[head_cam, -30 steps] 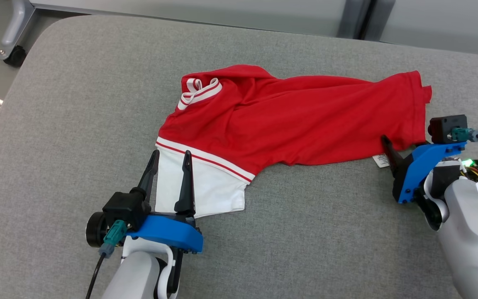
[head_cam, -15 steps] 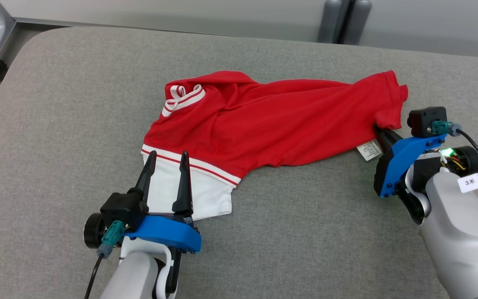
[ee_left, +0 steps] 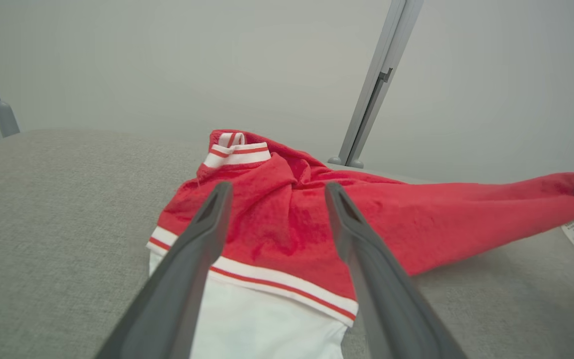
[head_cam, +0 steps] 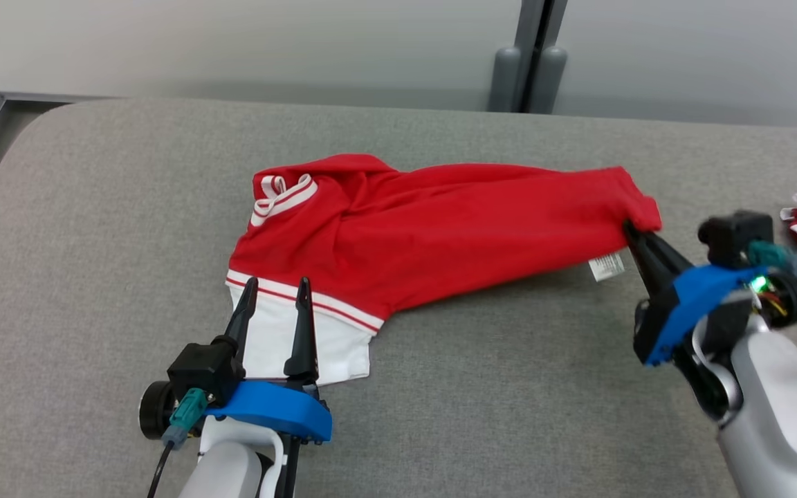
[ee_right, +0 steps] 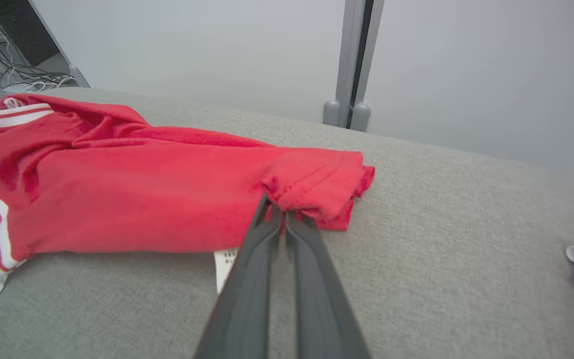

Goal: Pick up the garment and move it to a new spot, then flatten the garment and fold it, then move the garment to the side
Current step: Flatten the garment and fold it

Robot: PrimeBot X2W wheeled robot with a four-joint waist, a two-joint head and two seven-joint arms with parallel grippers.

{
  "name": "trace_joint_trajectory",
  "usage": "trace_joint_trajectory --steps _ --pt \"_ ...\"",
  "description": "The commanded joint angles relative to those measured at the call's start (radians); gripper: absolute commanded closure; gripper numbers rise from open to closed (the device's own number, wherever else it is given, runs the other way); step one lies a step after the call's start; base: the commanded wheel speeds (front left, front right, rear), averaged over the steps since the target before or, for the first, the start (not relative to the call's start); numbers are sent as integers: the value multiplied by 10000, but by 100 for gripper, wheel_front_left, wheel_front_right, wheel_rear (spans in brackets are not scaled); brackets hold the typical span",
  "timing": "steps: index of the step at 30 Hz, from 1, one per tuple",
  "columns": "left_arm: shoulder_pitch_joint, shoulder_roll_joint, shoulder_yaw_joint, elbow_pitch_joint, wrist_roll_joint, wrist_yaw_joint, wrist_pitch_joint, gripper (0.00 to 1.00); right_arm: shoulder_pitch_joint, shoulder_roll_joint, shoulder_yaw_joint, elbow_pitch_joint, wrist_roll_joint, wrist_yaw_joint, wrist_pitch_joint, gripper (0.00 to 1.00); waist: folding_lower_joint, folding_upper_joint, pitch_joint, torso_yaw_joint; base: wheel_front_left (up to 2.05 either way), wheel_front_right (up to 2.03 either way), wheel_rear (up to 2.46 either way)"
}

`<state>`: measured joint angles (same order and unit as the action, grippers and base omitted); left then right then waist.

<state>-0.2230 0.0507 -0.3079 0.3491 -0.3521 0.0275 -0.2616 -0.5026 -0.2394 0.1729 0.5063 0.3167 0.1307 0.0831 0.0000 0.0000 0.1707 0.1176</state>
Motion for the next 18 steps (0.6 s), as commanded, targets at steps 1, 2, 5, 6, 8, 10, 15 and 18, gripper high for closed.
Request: trace_joint_trajectory --steps 1,2,5,6,8,10,15,18 --pt "115 -6 8 -27 -41 41 -47 0 599 -28 -242 -527 54 2 134 100 0 0 -198 -185 0 0 0" --pt "154 -6 26 -37 -47 41 -47 0 1040 25 -439 -1041 38 2 290 100 0 0 -260 -229 0 0 0" --pt "196 -6 41 -96 -58 65 -47 0 2369 332 -1110 -2636 -66 3 825 100 0 0 -340 -311 0 0 0" --pt "219 -5 40 -115 -61 69 -47 0 2809 450 -1345 -3131 -112 2 1015 100 0 0 -339 -327 0 0 0" --pt "253 -6 44 -158 -53 61 -47 0 3704 767 -1786 -4144 -308 3 1377 100 0 0 -307 -342 0 0 0" --pt "265 -6 49 -184 -31 30 -47 0 4527 1123 -2086 -4973 -530 3 1702 100 0 0 -250 -331 0 0 0" --pt "247 -6 145 -201 34 -3 -49 0 5994 1710 -2191 -6070 -439 3 2245 100 0 0 -80 -326 0 0 0" --pt "227 -6 172 -199 59 -5 -49 0 6227 1806 -2198 -6083 -459 2 2276 100 0 0 -32 -348 0 0 0"
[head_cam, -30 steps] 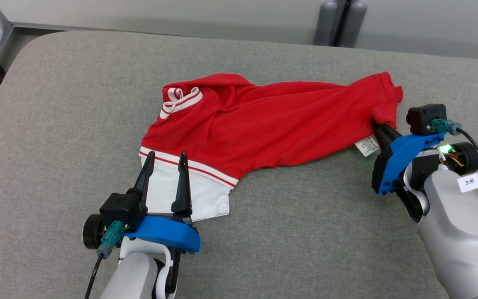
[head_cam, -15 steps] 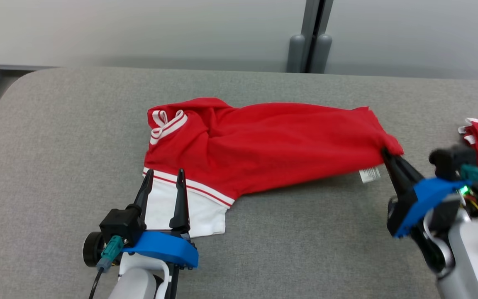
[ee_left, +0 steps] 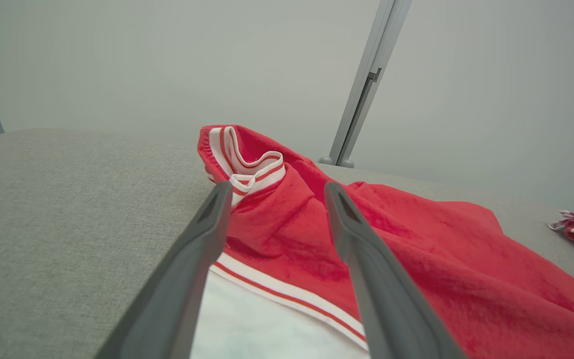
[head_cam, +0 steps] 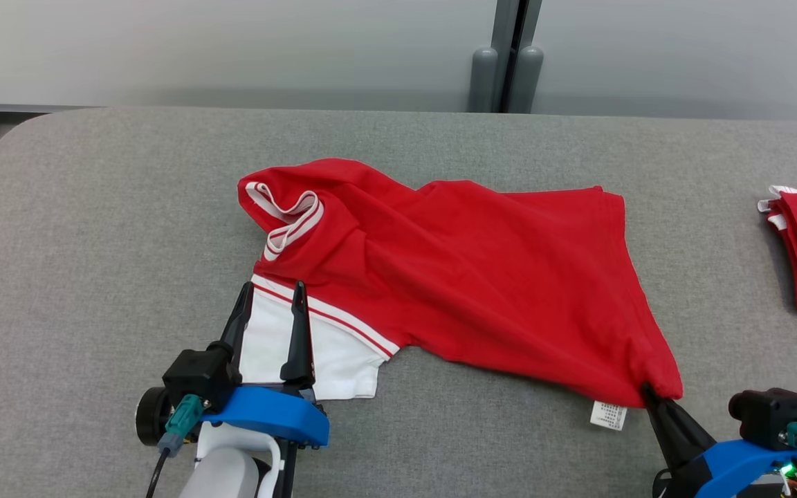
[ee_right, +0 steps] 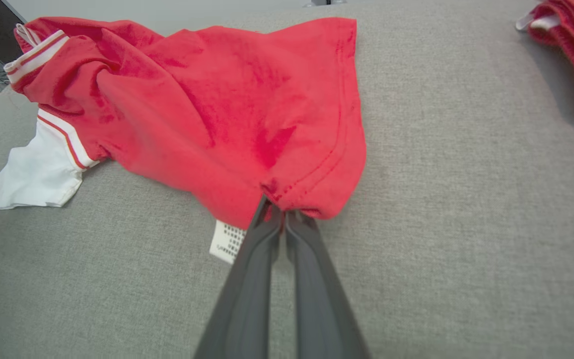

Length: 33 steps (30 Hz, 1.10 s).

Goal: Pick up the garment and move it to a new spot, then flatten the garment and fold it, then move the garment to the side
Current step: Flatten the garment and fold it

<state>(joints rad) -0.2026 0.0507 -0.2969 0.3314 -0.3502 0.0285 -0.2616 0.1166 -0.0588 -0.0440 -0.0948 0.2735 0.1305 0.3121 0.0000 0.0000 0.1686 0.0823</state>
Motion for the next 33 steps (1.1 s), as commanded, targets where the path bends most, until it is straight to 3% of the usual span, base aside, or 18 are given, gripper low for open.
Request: trace_joint_trajectory --steps 1,8,9,11,12,17,24,28,33 --pt "8 -6 72 -15 57 -18 -49 0 83 26 -48 2 -21 5 -52 100 0 0 10 -4 0 0 0" --pt "-137 -6 101 85 92 -80 -47 0 -418 77 -154 1303 9 5 -587 100 0 0 29 -50 0 0 0" --pt "-157 -6 90 105 92 -93 -47 0 -506 76 -170 1509 108 5 -720 95 0 0 16 -41 0 0 0" --pt "-185 -7 78 127 95 -93 -47 0 -595 79 -146 1845 180 5 -929 37 0 0 -27 -15 0 0 0" --pt "-188 -7 81 132 98 -100 -47 0 -644 77 -141 1979 219 4 -1026 0 0 0 -48 -5 0 0 0" --pt "-66 -7 92 93 83 -69 -49 0 -642 78 -132 2072 175 5 -1255 0 0 0 -209 -11 0 0 0" --pt "83 -7 88 -34 0 -17 -47 0 -518 42 -1000 884 -250 5 -960 0 0 0 -310 -53 0 0 0" --pt "-72 -7 -34 -90 -112 2 -49 0 -1203 -278 -1211 627 -538 5 -449 0 0 0 -185 69 0 0 0" --pt "-259 -7 -162 -162 -191 44 -49 0 -2395 -1048 -677 1593 -800 5 338 0 0 0 161 320 0 0 0"
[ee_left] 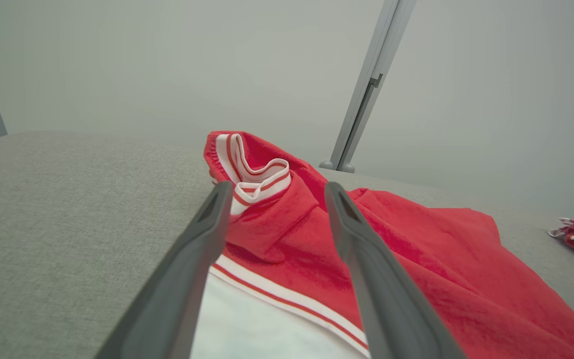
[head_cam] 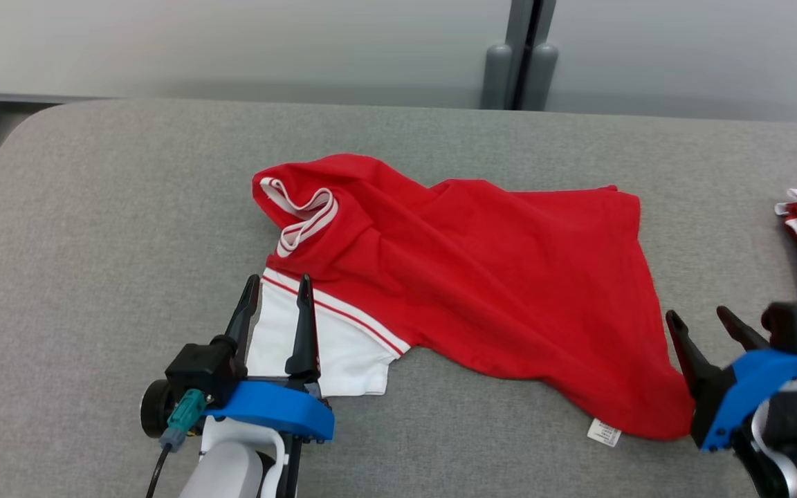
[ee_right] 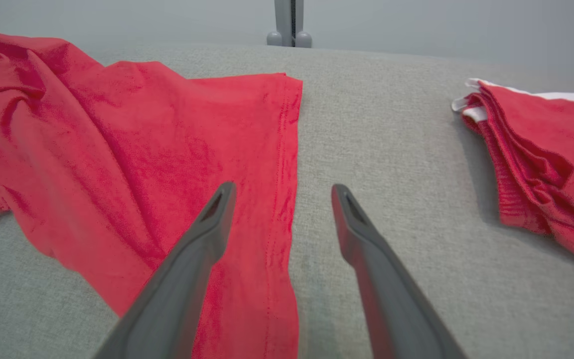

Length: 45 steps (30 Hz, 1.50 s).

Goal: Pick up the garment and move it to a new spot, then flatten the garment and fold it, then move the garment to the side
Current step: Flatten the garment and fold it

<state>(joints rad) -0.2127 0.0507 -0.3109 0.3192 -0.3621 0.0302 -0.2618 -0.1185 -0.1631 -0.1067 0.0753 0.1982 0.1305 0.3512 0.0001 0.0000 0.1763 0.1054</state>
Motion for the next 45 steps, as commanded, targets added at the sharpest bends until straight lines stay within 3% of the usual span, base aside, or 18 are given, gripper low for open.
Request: trace_joint_trajectory --steps 1,7,15,16,18,32,45 --pt "-217 -7 -38 -51 -81 37 -46 0 -332 -158 95 215 -67 5 49 0 -1 0 168 167 0 0 0" --pt "-395 -7 -46 -77 -114 95 -47 0 -1743 -852 1182 2042 -103 5 307 0 -1 0 523 581 0 0 0" --pt "-436 -10 -75 -89 -169 122 -46 0 -2735 -1267 2198 3722 -101 5 568 0 -1 0 616 893 0 0 0" --pt "-439 -10 -71 -95 -178 130 -47 0 -2808 -1299 2254 3844 -110 4 548 59 -1 0 619 910 0 0 0" --pt "-433 -8 -56 -110 -191 141 -46 0 -2919 -1395 2350 4024 -78 4 499 100 -1 0 626 934 0 0 0" --pt "-551 -8 -169 -225 -313 169 -46 0 -4728 -1978 2172 4601 -6 4 219 100 -1 0 986 1176 0 0 0" --pt "-824 -10 -464 -250 -409 184 -47 0 -6819 -1861 1790 6730 -1196 5 -243 100 -1 0 1404 1741 0 0 0"
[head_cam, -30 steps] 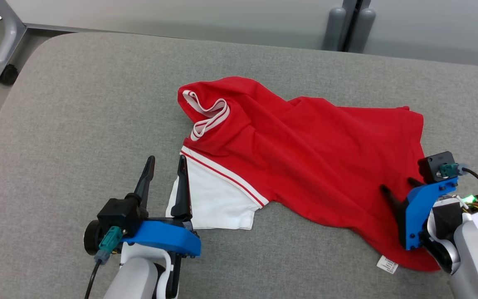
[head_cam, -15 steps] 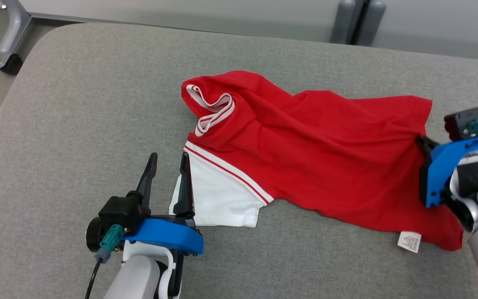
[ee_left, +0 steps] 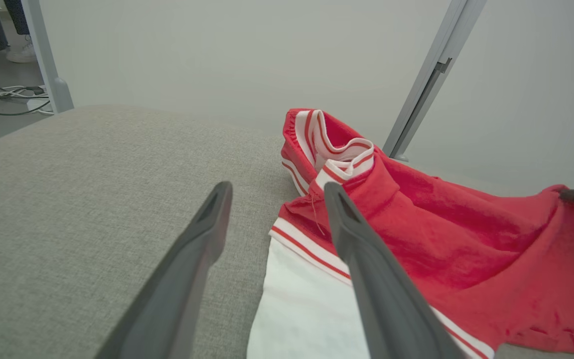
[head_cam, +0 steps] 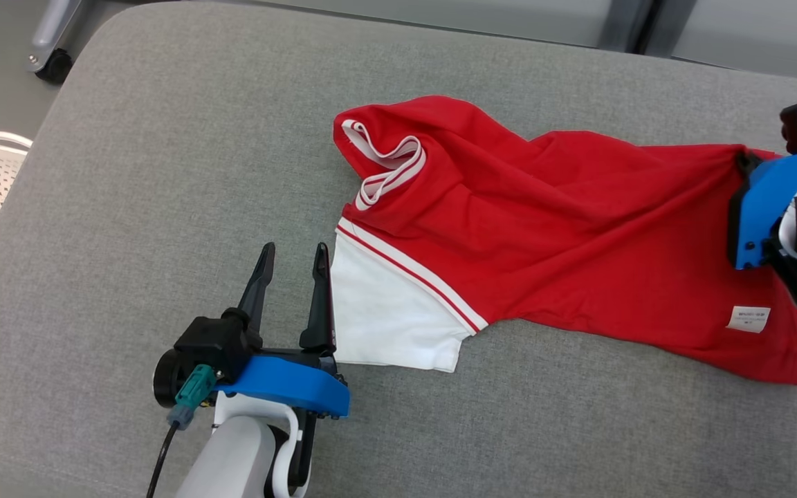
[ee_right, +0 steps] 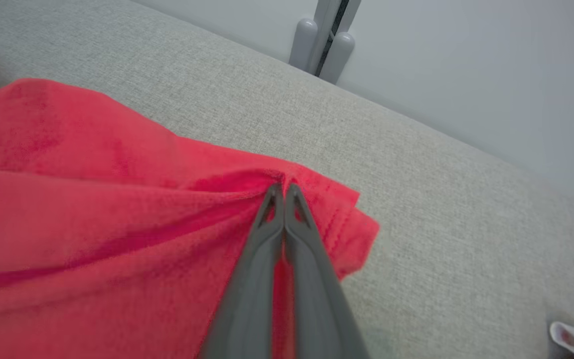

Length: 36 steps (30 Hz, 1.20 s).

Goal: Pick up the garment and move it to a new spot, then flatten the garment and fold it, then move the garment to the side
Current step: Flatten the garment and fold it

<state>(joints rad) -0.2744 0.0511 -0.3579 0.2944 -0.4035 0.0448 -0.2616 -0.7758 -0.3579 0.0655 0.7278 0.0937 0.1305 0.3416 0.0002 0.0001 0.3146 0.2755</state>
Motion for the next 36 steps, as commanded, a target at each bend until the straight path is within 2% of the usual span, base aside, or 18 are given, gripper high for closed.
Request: trace_joint_trajectory --steps 1,3,4,5,6,14,23,26,36 --pt "-206 -14 6 -3 5 38 -49 0 -246 87 68 205 -151 5 -147 100 -2 -1 21 40 0 0 0" --pt "-191 -14 -10 32 66 61 -48 0 -450 281 136 666 -266 4 -428 100 -2 -1 -23 30 0 0 0" --pt "-161 -12 17 71 122 64 -49 0 -495 415 145 890 -246 4 -666 76 -2 -1 -107 -44 0 0 0" --pt "-160 -14 30 96 161 52 -49 0 -510 451 181 954 -259 5 -808 11 -2 -1 -149 -94 0 0 0" --pt "-161 -14 36 121 208 22 -49 0 -508 516 216 1025 -242 4 -958 0 -2 -1 -212 -159 0 0 0" --pt "-255 35 337 460 546 -204 -48 0 -413 923 519 796 524 4 -2314 0 -2 -1 -885 -917 0 0 0" --pt "-48 84 641 924 596 -364 -48 0 1372 1194 46 -482 1369 5 -4009 0 -2 -1 -1787 -1572 0 0 0" --pt "181 69 674 1031 550 -402 -48 0 2377 1372 -343 -1036 1159 4 -4433 0 -2 -1 -2008 -1681 0 0 0" --pt "1035 12 779 1064 227 -333 -48 0 5290 2836 -1459 -3357 20 5 -5116 0 -2 -1 -2353 -1940 0 0 0"
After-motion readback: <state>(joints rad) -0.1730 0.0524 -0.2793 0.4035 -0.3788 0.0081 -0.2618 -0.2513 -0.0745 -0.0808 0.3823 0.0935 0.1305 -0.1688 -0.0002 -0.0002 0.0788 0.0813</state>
